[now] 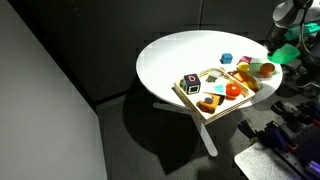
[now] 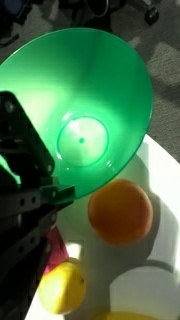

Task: Put the green bowl in the box

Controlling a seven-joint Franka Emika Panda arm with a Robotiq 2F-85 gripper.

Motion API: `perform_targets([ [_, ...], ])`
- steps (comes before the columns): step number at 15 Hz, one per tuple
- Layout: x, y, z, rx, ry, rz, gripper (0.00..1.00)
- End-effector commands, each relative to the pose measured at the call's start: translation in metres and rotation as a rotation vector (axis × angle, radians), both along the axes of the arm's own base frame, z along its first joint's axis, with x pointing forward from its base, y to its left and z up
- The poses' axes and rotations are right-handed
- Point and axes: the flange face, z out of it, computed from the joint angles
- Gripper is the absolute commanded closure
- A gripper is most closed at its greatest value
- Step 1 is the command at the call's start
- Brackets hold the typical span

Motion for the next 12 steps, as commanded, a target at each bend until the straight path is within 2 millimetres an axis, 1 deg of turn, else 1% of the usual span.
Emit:
perform_targets([
  [1, -0.014, 0.026, 0.029, 0.013, -0.004, 0.081, 0.98],
  [4, -0.020, 0.049, 0.041, 0.025, -0.014, 0.155, 0.97],
  [8, -0.034, 0.078, 0.051, 0.025, -0.011, 0.291, 0.98],
  [12, -0.048, 0.098, 0.056, 0.005, 0.019, 0.436, 0.98],
])
